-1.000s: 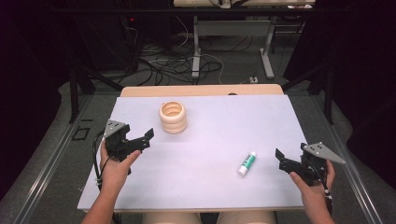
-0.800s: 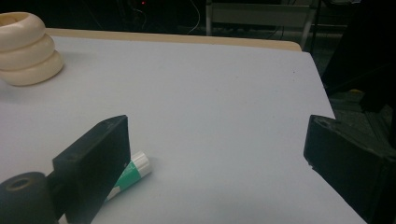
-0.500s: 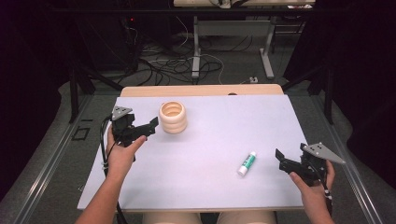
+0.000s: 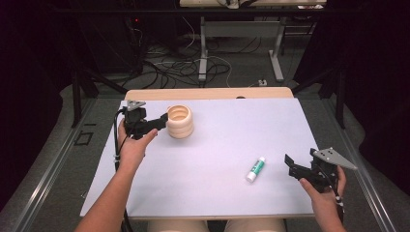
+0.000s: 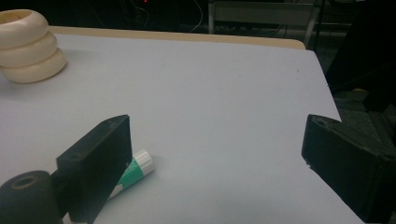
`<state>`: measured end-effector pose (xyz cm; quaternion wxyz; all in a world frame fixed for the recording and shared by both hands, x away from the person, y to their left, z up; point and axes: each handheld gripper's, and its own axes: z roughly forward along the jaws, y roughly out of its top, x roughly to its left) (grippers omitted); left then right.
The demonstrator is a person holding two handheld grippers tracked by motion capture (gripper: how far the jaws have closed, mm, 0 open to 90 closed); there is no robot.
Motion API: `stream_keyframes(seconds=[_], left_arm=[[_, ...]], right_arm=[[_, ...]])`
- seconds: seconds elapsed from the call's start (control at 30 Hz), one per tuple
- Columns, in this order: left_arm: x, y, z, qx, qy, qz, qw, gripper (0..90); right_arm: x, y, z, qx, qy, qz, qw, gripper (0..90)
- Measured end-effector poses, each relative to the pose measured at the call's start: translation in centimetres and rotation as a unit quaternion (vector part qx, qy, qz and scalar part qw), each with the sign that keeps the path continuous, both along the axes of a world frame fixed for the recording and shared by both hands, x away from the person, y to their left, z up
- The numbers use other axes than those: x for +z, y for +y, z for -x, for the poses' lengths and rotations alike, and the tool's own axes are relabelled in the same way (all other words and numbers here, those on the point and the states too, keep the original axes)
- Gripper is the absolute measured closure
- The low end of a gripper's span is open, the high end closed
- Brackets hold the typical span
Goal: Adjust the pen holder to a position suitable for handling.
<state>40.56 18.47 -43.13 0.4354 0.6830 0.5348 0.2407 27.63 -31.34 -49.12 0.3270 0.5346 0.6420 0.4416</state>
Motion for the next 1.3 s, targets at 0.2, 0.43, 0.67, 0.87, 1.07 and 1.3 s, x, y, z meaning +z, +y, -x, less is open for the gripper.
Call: stream_keyframes(seconds=[0.2,0.43,0.67,0.87,1.07,1.3], left_arm=[[-0.2,-0.5,-1.4,0.005,0.001,-0.013,0.9999,20.3],[-0.6,-1.0,-3.2,0.017,0.019,-0.028,0.9993,21.4],[-1.2,-1.2,-4.9,0.023,0.045,-0.03,0.9983,24.1],[-1.6,-1.4,-6.4,0.025,0.067,-0.027,0.9971,28.6],[-2.1,-1.4,-7.1,0.038,0.077,-0.024,0.9961,33.4],[-2.9,-1.2,-7.8,0.049,0.098,-0.009,0.994,39.9]], right_arm=[[-0.1,-0.1,-0.1,0.001,-0.001,0.004,1.0,8.2],[-0.1,-0.1,-0.2,-0.001,-0.004,0.003,1.0,8.7],[-0.1,-0.2,-0.1,0.0,0.009,0.001,1.0,9.3],[-0.3,-0.2,-0.3,0.003,0.002,0.001,1.0,9.7],[-0.2,-0.2,-0.2,0.002,0.009,0.002,1.0,10.0],[-0.3,-0.2,-0.3,0.007,0.009,-0.001,0.9999,10.5]])
